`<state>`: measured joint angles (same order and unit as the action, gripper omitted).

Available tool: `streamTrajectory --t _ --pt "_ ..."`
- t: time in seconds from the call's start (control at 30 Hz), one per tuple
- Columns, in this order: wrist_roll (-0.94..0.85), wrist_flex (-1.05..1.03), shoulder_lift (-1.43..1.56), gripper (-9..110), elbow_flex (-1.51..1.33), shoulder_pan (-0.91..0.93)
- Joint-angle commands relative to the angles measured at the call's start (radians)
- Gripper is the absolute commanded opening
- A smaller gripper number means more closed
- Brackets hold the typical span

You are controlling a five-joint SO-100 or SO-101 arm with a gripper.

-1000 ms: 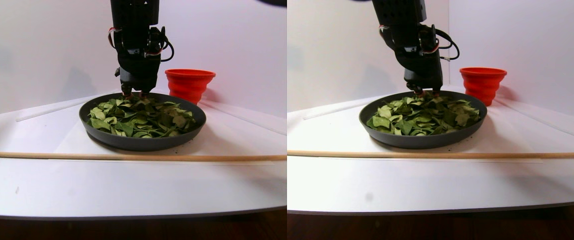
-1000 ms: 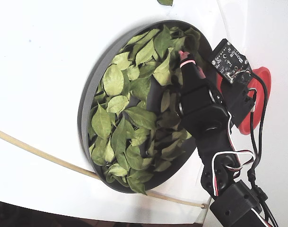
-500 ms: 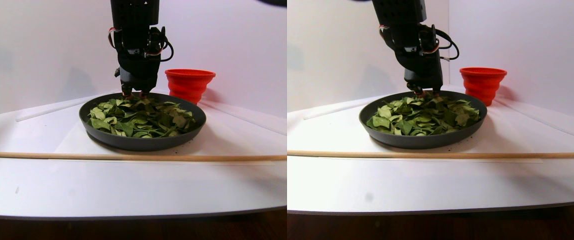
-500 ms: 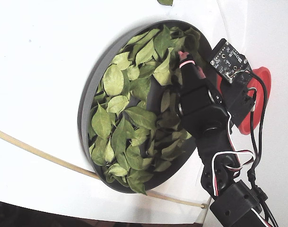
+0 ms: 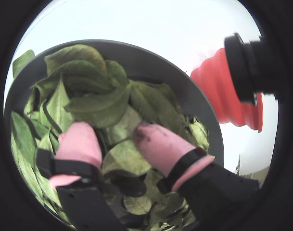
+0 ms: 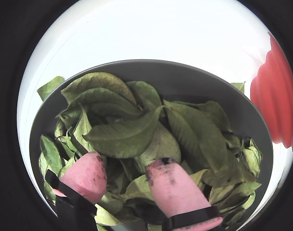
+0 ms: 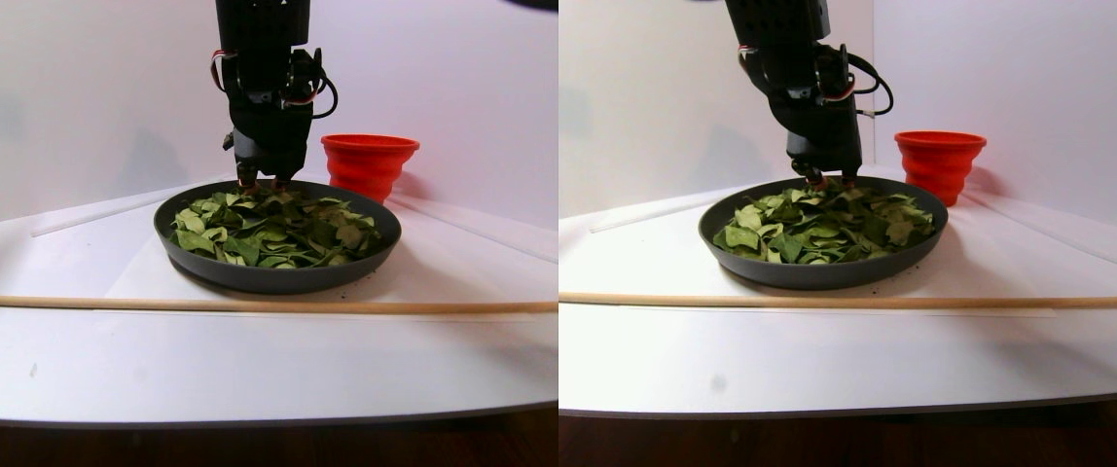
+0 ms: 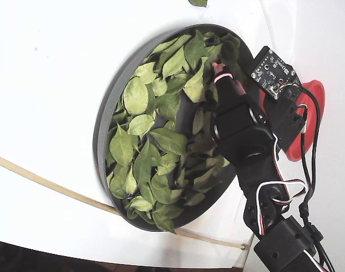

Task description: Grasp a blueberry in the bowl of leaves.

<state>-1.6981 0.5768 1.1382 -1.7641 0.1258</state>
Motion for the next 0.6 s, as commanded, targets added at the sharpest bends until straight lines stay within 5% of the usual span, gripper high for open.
streamTrajectory --t 0.0,0.57 --pt "-0.002 -0.003 0.137 16 -0.005 0.015" --pt "-0.014 -0.017 0.221 16 -0.087 0.021"
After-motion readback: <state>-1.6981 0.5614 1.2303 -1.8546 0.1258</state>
